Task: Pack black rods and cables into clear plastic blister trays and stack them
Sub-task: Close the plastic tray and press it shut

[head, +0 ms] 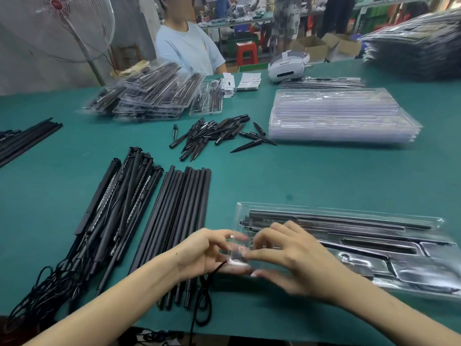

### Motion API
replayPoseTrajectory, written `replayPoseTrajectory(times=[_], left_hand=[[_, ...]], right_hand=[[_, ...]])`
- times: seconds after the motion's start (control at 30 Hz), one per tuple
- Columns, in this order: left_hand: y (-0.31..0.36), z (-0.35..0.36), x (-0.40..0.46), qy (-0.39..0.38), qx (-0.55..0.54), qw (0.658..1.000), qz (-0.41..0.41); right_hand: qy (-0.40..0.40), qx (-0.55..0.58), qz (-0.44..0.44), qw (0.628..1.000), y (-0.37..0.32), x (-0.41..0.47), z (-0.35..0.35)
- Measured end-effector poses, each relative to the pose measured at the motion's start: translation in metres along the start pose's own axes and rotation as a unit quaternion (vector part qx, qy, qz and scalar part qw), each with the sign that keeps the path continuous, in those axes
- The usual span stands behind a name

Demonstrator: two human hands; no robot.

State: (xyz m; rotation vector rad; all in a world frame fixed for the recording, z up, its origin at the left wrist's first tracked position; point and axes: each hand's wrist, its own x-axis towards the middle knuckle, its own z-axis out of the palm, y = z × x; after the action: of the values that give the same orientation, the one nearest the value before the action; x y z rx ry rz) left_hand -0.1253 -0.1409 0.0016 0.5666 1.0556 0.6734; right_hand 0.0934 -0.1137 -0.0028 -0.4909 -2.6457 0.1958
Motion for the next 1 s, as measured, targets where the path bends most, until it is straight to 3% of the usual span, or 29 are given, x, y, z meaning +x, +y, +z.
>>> replayPoseTrajectory(times=[0.1,0.3,0.73,0.9,1.0], left_hand=[[-0.003,0.0,-0.001,-0.004,0.032,0.999,0.004],[-0.011,0.013,0.008,0.065,0.065,0.994,0.062],[-0.026,0.025,0.017,0.189,0.128,0.968,0.108],[-0.023,0.023,0.017,0.162,0.167,0.967,0.105],[-0.022,0.023,0.012,0.154,0.137,0.972,0.112]], right_hand=[[0.088,0.094,0.02,0.992,-0.001,-0.002,0.007],[0.132,0.024,-0.024,0.991,-0.004,-0.001,0.011],[0.137,0.027,-0.029,0.99,-0.001,-0.005,0.017],[0.147,0.039,-0.018,0.988,-0.001,-0.003,0.016],[0.15,0.035,-0.019,0.988,-0.002,-0.001,0.015]])
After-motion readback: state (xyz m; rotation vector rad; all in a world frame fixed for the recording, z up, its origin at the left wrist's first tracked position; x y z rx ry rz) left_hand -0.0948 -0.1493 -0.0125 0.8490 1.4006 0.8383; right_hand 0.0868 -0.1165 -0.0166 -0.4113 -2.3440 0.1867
